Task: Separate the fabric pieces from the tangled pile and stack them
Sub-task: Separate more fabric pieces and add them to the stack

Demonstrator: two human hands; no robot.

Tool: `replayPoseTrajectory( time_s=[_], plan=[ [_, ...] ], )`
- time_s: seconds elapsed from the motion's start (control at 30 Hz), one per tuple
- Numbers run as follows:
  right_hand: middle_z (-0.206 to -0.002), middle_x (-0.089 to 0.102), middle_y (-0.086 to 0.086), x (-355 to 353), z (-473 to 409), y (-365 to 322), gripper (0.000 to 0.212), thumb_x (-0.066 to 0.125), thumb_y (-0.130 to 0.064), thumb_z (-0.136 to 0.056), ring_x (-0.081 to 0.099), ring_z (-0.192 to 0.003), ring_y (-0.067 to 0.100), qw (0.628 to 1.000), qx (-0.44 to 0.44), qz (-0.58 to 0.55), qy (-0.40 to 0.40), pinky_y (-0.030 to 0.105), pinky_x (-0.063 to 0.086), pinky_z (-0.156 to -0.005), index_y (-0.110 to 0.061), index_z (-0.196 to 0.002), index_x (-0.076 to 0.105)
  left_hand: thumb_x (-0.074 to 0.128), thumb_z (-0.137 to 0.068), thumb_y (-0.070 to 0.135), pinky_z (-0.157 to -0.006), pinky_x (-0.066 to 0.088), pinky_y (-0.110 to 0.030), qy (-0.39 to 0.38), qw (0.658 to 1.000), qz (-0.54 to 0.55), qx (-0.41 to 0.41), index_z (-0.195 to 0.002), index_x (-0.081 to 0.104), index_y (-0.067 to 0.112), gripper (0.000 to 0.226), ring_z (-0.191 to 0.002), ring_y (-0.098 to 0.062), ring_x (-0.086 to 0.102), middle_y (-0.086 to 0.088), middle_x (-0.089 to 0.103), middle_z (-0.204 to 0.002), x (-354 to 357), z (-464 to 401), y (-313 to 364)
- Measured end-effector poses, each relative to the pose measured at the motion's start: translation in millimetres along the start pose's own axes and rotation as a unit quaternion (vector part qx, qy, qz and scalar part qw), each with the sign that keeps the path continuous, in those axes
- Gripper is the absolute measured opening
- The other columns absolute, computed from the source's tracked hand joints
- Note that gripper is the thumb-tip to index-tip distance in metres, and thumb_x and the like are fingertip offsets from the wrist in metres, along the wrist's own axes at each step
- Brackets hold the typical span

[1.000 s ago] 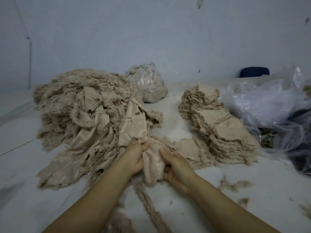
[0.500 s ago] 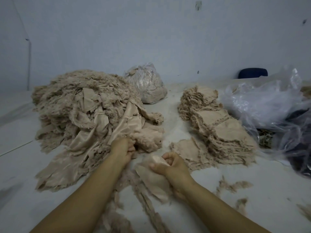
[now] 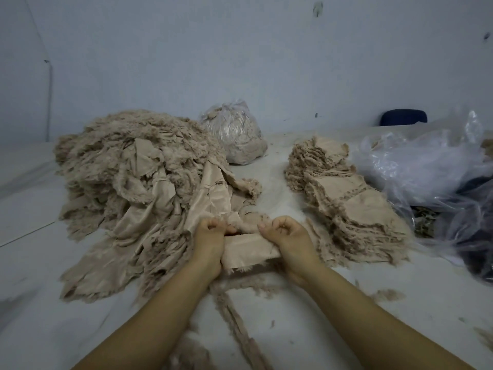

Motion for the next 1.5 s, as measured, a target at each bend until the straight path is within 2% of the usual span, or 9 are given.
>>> replayPoseTrajectory(
  time_s=[0.17, 0.33, 0.53, 0.67, 0.9, 1.07, 1.27, 1.43, 1.5],
  plan=[
    [-0.061, 0.058, 0.0, -41.3, -28.3, -31.6, 0.02, 0.076, -0.009, -0.079, 0.054, -0.058, 0.017, 0.979, -0.045, 0.195, 0.042, 0.028, 0.046, -0.056, -0.015, -0.069, 0.059, 0.04, -0.095, 0.0, -0.035, 0.035, -0.019, -0.018, 0.996, -0.067, -0.049, -0.076, 0.051, 0.008, 0.023, -0.04, -0.011, 0.039, -0.006, 0.052, -0.06, -11.4, -4.9, -9.2],
    [-0.104, 0.063, 0.008, -62.1, -41.1, -43.7, 0.006, 0.064, -0.011, -0.086, 0.057, -0.103, 0.026, 0.816, -0.109, 0.56, 0.098, 0.032, 0.044, -0.088, -0.017, -0.087, 0.064, 0.053, -0.094, 0.041, -0.042, 0.049, -0.024, -0.108, 0.974, -0.038, -0.196, -0.09, 0.054, 0.01, 0.032, -0.059, -0.02, 0.052, -0.011, 0.054, -0.074, -11.1, 0.5, -18.2],
    [-0.071, 0.068, 0.01, -3.0, -8.5, 4.5, 0.035, 0.057, -0.036, -0.095, 0.065, -0.058, 0.02, 0.955, 0.115, 0.27, -0.049, 0.037, 0.058, -0.066, -0.004, -0.084, 0.065, 0.047, -0.096, 0.007, -0.055, 0.055, -0.031, -0.14, 0.976, 0.087, -0.145, -0.09, 0.058, 0.007, 0.013, -0.072, -0.02, 0.063, -0.009, 0.066, -0.08, 0.2, -0.2, -14.8],
    [-0.09, 0.066, 0.021, 26.9, 8.3, 34.9, 0.056, 0.052, -0.056, -0.09, 0.068, -0.066, 0.026, 0.947, 0.307, 0.038, -0.085, 0.031, 0.058, -0.055, -0.002, -0.105, 0.059, 0.039, -0.098, 0.003, -0.066, 0.059, -0.033, -0.242, 0.936, 0.215, -0.135, -0.105, 0.061, -0.001, 0.024, -0.086, -0.026, 0.07, -0.018, 0.072, -0.098, 2.1, 11.2, -12.7],
    [-0.095, 0.072, 0.021, 37.6, 2.1, 40.3, 0.018, 0.06, -0.003, -0.091, 0.069, -0.09, 0.035, 0.987, 0.134, -0.079, 0.038, 0.043, 0.058, -0.079, 0.004, -0.106, 0.065, 0.06, -0.087, 0.034, -0.072, 0.058, -0.039, -0.224, 0.944, 0.13, -0.203, -0.093, 0.071, 0.004, 0.031, -0.08, -0.027, 0.068, -0.016, 0.072, -0.09, -6.1, 9.4, -16.7],
    [-0.098, 0.072, 0.017, 36.9, 11.5, 39.5, 0.018, 0.054, 0.005, -0.092, 0.07, -0.089, 0.029, 0.991, 0.095, -0.089, 0.01, 0.04, 0.057, -0.082, -0.002, -0.103, 0.066, 0.042, -0.091, -0.012, -0.051, 0.055, -0.026, -0.073, 0.972, 0.188, -0.12, -0.104, 0.056, 0.0, 0.022, -0.065, -0.023, 0.065, -0.017, 0.064, -0.083, -9.7, -15.8, -5.5],
    [-0.097, 0.074, 0.012, 21.0, 12.4, 32.4, 0.022, 0.051, 0.005, -0.093, 0.07, -0.094, 0.029, 0.997, 0.056, -0.01, -0.042, 0.04, 0.055, -0.089, -0.005, -0.105, 0.066, 0.04, -0.094, -0.01, -0.043, 0.045, -0.012, 0.01, 0.976, 0.198, -0.095, -0.117, 0.053, -0.012, 0.027, -0.054, -0.006, 0.057, 0.0, 0.058, -0.06, -34.8, -27.9, 3.3],
    [-0.1, 0.073, 0.014, 27.8, 5.1, 28.9, 0.015, 0.054, -0.011, -0.094, 0.071, -0.091, 0.024, 0.974, 0.098, -0.196, -0.061, 0.037, 0.057, -0.076, -0.005, -0.099, 0.066, 0.049, -0.088, 0.06, -0.035, 0.033, -0.016, -0.15, 0.956, 0.125, -0.22, -0.07, 0.061, 0.015, 0.05, -0.034, -0.014, 0.046, -0.002, 0.057, -0.051, -13.1, -2.4, -6.7],
    [-0.104, 0.072, 0.015, 28.4, 3.0, 29.1, 0.022, 0.056, -0.017, -0.091, 0.07, -0.096, 0.026, 0.965, 0.121, -0.225, -0.054, 0.039, 0.056, -0.081, -0.003, -0.105, 0.065, 0.06, -0.083, 0.048, -0.032, 0.018, -0.01, -0.23, 0.954, 0.008, -0.193, -0.07, 0.053, 0.017, 0.035, -0.031, -0.005, 0.029, 0.002, 0.041, -0.048, -7.2, 6.7, -10.5]
  ],
)
Point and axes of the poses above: each hand's wrist, its own z-axis away from the middle knuckle, its own x-axis out of the palm, y = z × x, the point moved 5 cm from there along -z, towards the middle knuckle
